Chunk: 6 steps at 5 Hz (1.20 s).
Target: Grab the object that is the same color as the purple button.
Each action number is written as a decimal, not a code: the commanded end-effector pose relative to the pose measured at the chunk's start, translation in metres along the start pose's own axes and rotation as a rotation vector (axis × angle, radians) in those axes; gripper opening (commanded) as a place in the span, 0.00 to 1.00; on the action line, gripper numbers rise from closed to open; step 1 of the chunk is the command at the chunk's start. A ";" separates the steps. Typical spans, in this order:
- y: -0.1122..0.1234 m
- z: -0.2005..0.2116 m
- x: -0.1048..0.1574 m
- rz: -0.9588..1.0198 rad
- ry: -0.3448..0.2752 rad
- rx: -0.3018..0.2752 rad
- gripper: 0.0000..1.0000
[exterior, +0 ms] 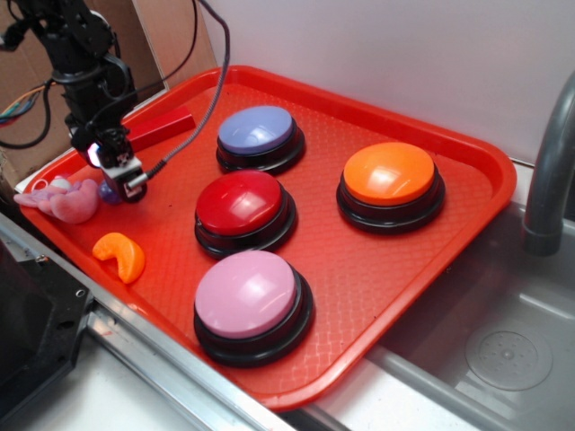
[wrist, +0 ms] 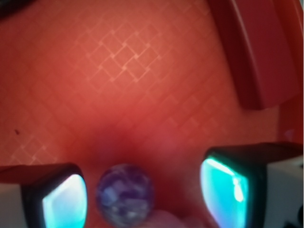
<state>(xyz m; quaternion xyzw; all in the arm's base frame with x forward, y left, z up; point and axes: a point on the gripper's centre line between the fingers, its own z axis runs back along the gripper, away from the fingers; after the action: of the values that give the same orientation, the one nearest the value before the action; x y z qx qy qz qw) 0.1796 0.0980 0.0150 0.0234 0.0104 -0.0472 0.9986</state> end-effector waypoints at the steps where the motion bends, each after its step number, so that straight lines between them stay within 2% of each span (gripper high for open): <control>1: 0.004 -0.014 -0.010 -0.009 0.015 0.007 1.00; 2: 0.006 -0.016 -0.010 -0.007 0.020 0.005 0.00; 3: 0.008 -0.011 -0.010 0.001 0.011 -0.001 0.00; 4: 0.002 0.009 0.000 0.019 -0.019 0.022 0.00; 5: -0.008 0.046 0.010 0.096 -0.071 0.072 0.00; 6: -0.019 0.081 0.022 0.137 -0.113 0.063 0.00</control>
<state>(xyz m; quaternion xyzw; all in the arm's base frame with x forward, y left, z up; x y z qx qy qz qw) 0.1938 0.0692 0.0822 0.0383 -0.0202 0.0232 0.9988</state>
